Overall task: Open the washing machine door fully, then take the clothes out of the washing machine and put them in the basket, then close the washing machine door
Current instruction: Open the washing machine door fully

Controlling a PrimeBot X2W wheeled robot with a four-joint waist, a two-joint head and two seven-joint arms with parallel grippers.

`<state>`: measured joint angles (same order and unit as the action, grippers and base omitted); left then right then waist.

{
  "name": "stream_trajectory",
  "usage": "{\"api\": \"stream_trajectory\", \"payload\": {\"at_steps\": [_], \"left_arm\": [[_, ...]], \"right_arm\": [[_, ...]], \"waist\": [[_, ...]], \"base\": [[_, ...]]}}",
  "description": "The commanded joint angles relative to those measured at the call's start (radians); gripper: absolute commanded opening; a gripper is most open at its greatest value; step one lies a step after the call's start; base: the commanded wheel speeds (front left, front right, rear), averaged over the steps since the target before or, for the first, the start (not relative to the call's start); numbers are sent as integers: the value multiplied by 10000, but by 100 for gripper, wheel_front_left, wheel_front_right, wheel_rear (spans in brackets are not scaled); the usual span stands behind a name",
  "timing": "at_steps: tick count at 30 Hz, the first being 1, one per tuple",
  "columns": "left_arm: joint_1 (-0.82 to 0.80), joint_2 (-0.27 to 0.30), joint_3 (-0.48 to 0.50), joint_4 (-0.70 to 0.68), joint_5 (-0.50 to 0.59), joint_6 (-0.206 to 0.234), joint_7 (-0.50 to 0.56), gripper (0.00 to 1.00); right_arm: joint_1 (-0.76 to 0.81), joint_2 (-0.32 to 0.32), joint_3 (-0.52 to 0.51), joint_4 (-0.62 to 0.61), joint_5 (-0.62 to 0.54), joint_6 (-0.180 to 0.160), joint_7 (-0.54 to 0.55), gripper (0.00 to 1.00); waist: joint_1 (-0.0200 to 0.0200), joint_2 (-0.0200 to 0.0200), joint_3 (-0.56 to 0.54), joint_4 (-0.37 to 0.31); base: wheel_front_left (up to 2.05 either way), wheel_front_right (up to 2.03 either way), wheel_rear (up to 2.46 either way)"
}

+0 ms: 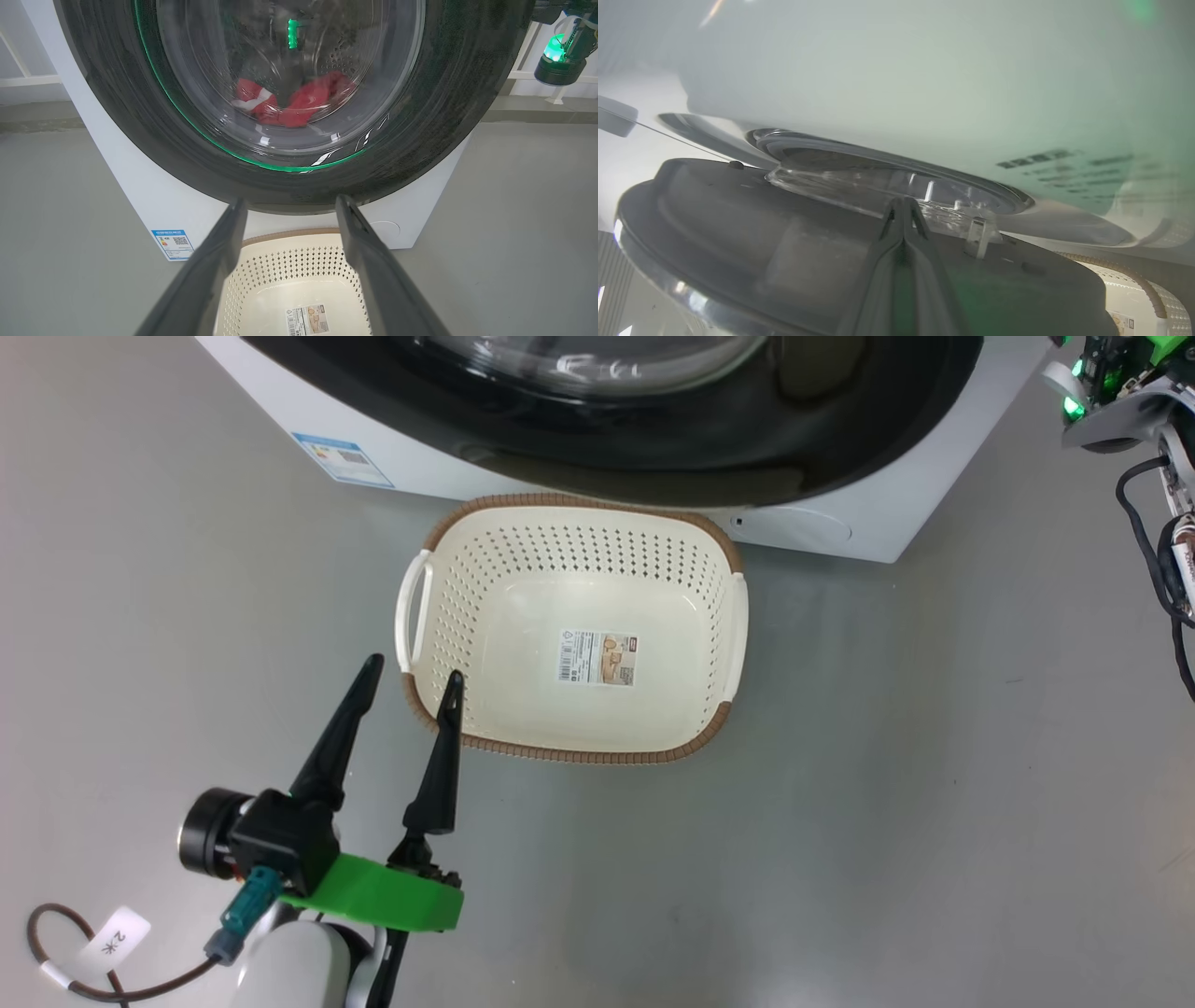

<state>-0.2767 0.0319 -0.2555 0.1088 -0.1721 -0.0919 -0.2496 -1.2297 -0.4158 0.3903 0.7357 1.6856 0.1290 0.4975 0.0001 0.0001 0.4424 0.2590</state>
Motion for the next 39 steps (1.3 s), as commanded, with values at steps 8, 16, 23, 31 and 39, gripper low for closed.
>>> {"api": "stream_trajectory", "payload": {"at_steps": [8, 16, 23, 31, 39], "left_arm": [[54, 183, 295, -101, -55, 103, -122, 100], [381, 183, 361, -1, 26, 76, -122, 100], [723, 183, 381, 60, 88, 33, -122, 100], [1114, 183, 540, 79, 136, -8, -122, 100], [1379, 183, 604, 110, 113, 4, -122, 100]], "right_arm": [[765, 441, 170, -904, -25, 17, 994, 0], [2012, 642, 271, -1877, -109, 17, 1774, 0], [2946, 780, 238, -2633, -96, 17, 2242, 0], [3893, 937, 292, -3478, -238, 17, 2671, 0], [4706, 1199, 395, -4176, -384, 17, 2971, 0]], "waist": [[0, -1, -528, -72], [0, -1, -1105, -232], [0, -1, -1598, -204], [0, -1, -2034, -80], [0, -1, -2378, 169]], "base": [[0, 0, 0], [0, 0, 0], [0, 0, 0], [0, 0, 0], [0, 0, 0]]}}
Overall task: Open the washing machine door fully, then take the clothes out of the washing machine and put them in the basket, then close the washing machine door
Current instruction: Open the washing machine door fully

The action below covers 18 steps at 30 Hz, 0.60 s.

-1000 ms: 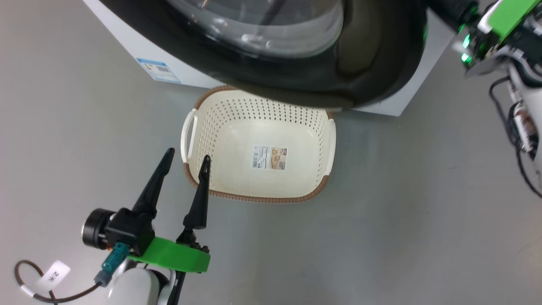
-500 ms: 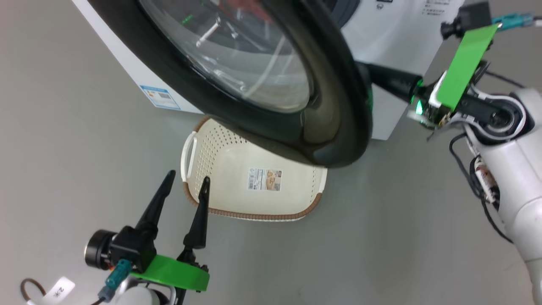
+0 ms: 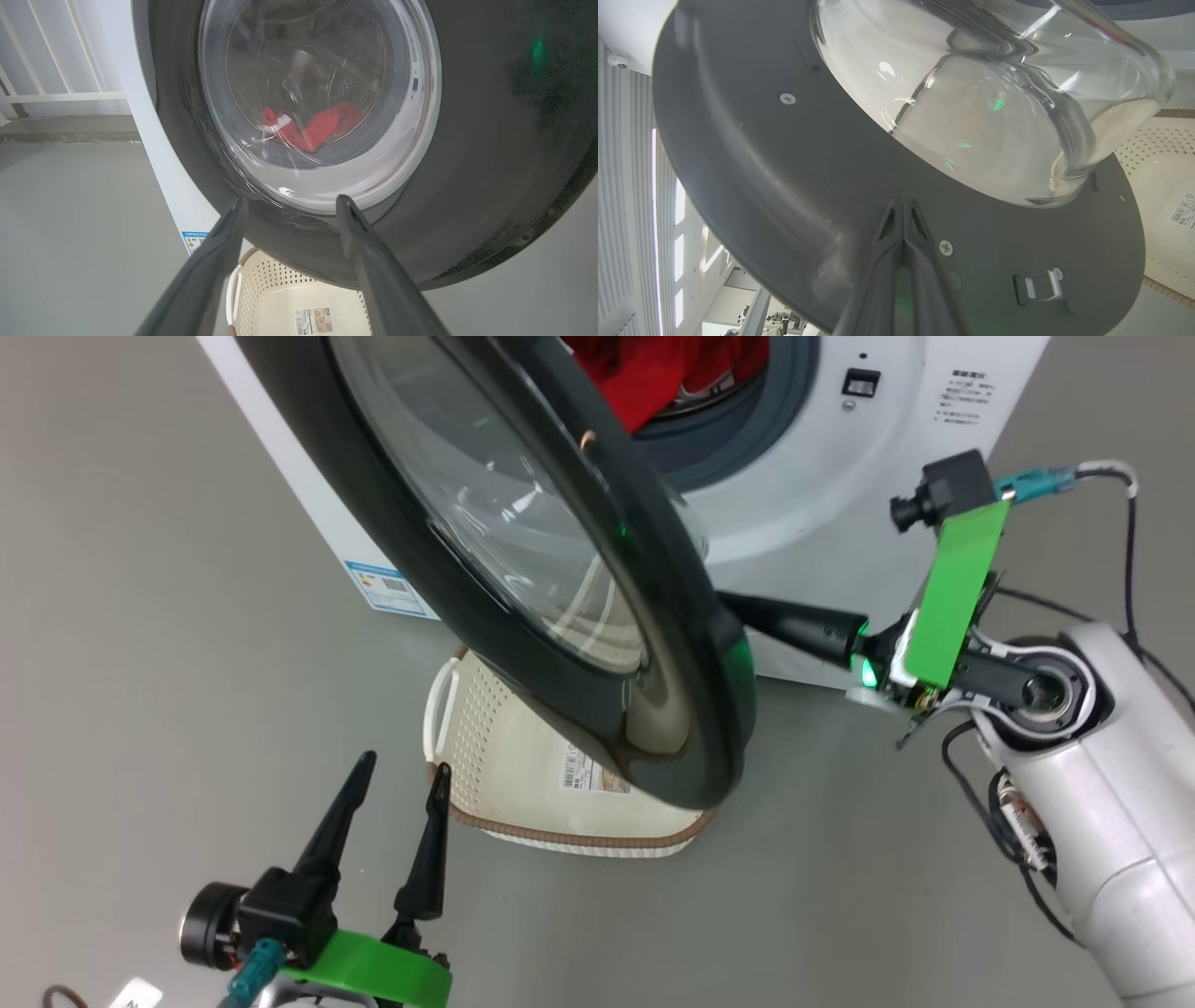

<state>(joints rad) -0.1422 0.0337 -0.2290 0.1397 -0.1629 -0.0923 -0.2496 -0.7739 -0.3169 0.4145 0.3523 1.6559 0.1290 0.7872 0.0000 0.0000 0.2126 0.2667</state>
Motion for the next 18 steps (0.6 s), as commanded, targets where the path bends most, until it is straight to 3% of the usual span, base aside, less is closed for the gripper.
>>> {"api": "stream_trajectory", "payload": {"at_steps": [1, 18], "left_arm": [[55, 166, 329, -192, -1, 18, -122, 100], [448, 166, 661, 23, -168, 126, -122, 100]], "right_arm": [[241, 247, 171, -430, -112, 17, 103, 0], [1535, 757, 485, -1388, -574, 17, 216, 0]], "waist": [[0, 0, -129, 131], [0, 0, -663, 1029]], "base": [[0, 0, 0], [0, 0, 0]]}}
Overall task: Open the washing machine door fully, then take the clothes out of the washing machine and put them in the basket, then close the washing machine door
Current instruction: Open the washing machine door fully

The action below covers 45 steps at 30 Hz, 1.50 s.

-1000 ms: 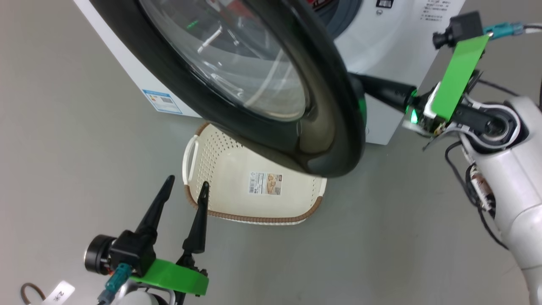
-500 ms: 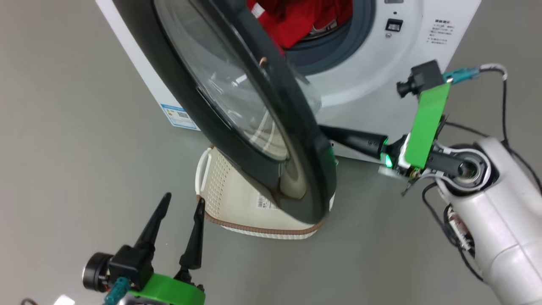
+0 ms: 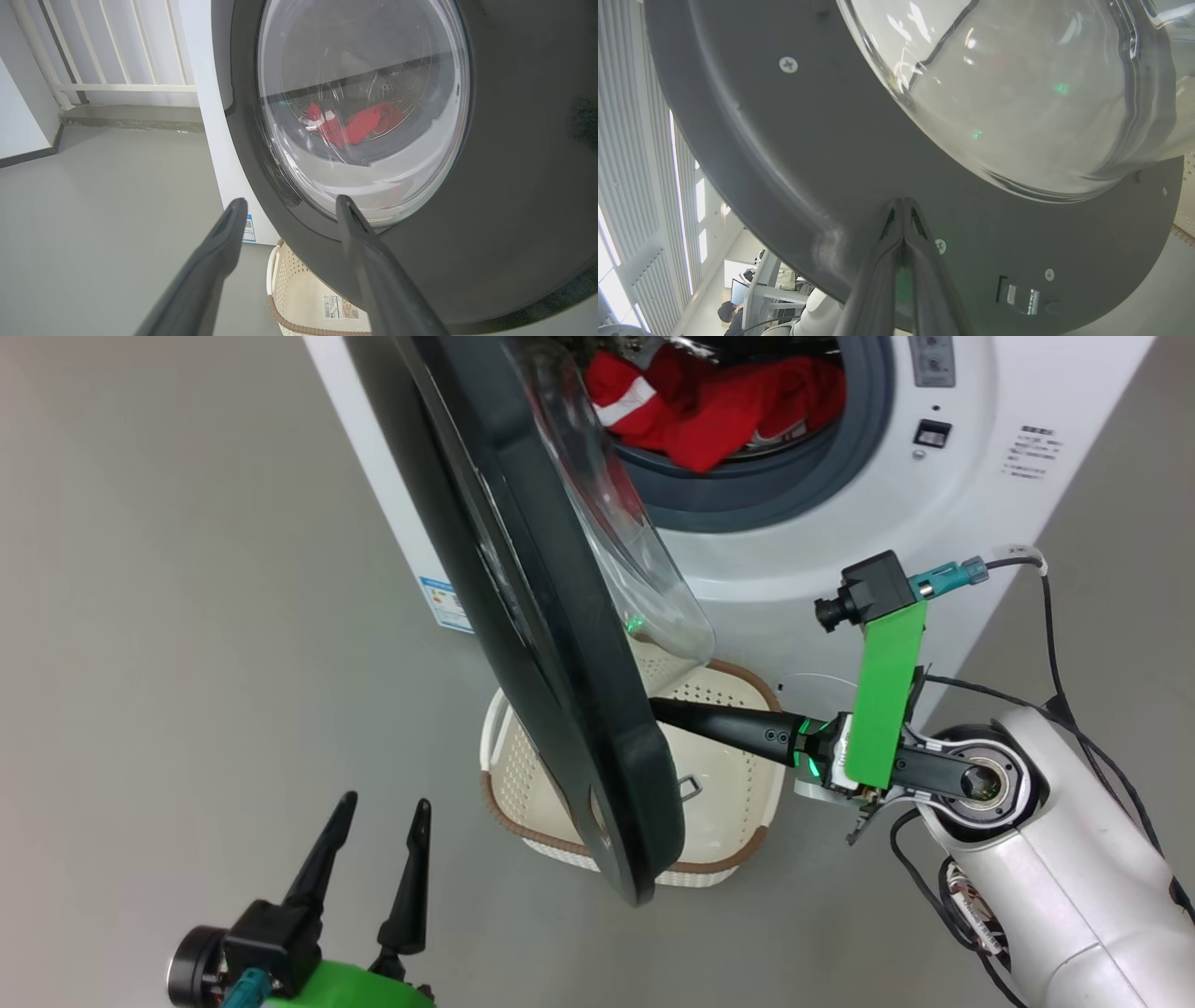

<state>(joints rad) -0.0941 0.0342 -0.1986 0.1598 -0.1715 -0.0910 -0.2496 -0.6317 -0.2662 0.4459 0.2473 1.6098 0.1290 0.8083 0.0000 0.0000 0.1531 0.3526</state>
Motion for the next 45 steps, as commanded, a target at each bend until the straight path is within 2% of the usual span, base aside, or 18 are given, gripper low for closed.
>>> {"api": "stream_trajectory", "payload": {"at_steps": [1, 18, 28, 45], "left_arm": [[-23, 160, 383, -175, -88, 117, -122, 100], [88, 160, 702, 11, -150, 203, -122, 100], [69, 160, 783, 122, -123, 165, -122, 100], [76, 160, 886, 201, -148, 195, -122, 100]], "right_arm": [[152, 274, 182, -350, -143, 17, -4, 0], [446, 771, 503, -545, -292, 17, 201, 0], [492, 1141, 732, -557, -388, 17, 214, 0], [343, 1362, 970, -370, -489, 17, 125, 0]], "waist": [[0, 0, -80, 241], [0, 0, -230, 1203], [0, 0, -235, 1506], [0, 0, -214, 1784]], "base": [[0, 0, 0], [0, 0, 0], [0, 0, 0], [0, 0, 0]]}}
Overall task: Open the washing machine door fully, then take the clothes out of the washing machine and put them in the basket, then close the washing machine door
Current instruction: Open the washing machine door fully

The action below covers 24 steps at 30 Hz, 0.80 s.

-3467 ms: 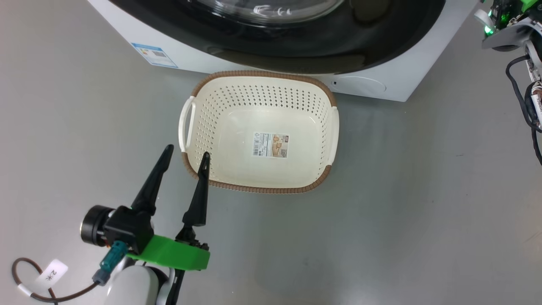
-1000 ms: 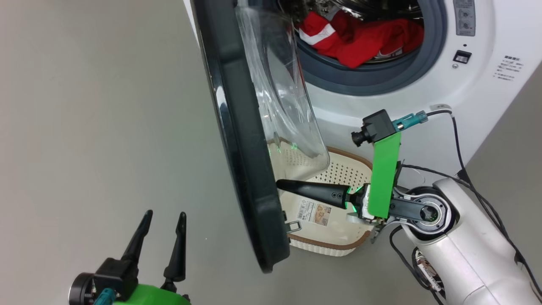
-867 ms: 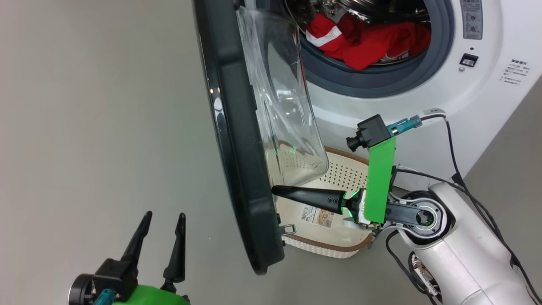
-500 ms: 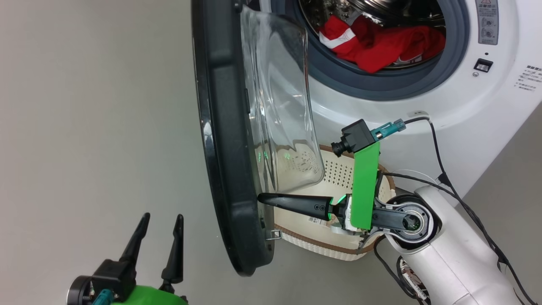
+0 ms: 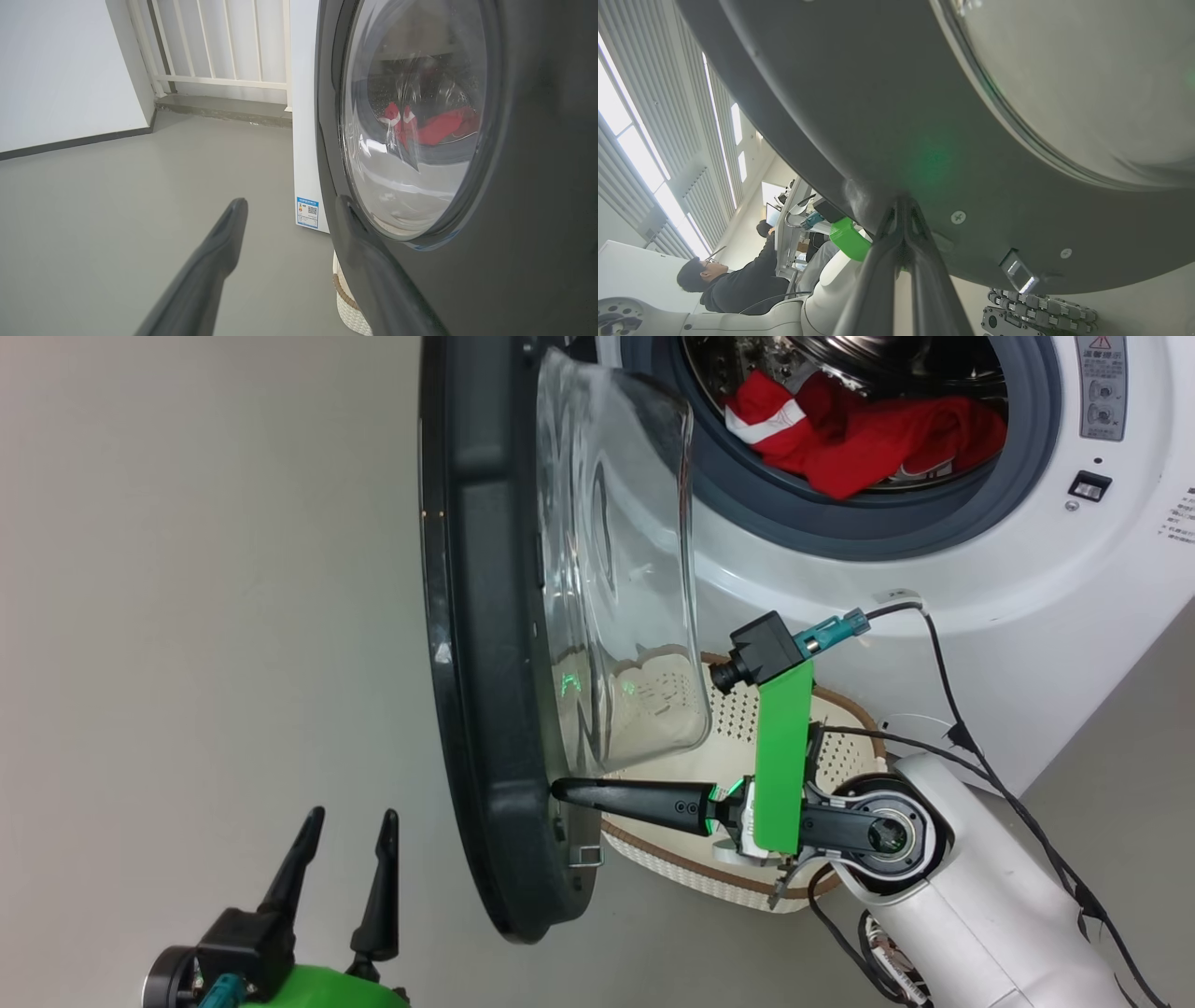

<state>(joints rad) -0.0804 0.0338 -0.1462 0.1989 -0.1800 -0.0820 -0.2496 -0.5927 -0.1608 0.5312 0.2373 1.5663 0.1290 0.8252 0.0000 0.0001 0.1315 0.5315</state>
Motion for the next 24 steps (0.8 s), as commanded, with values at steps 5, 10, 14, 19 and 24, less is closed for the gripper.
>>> {"api": "stream_trajectory", "payload": {"at_steps": [5, 10, 14, 19, 24], "left_arm": [[-62, 164, 421, -172, -78, 113, -122, 100], [-121, 164, 510, -82, -51, 42, -122, 100], [-160, 164, 621, -18, -31, -1, -122, 100], [-161, 164, 780, 21, -75, -52, -122, 100], [-128, 164, 947, 25, -46, -97, -122, 100]], "right_arm": [[-51, 247, 91, -285, -160, 17, -212, 0], [24, -20, 6, -379, -478, 17, -861, 100], [87, -304, -7, -373, -700, 17, -1362, 100], [274, -689, 39, -76, -896, 17, -2014, 100], [432, -1197, 260, 195, -1604, 17, -3229, 100]], "waist": [[0, -1, -5, -118], [0, -1, -41, -336], [0, -1, -47, -501], [0, -1, -103, -721], [0, -1, -152, -929]], "base": [[0, 0, 0], [0, 0, 0], [0, 0, 0], [0, 0, 0], [0, 0, 0]]}}
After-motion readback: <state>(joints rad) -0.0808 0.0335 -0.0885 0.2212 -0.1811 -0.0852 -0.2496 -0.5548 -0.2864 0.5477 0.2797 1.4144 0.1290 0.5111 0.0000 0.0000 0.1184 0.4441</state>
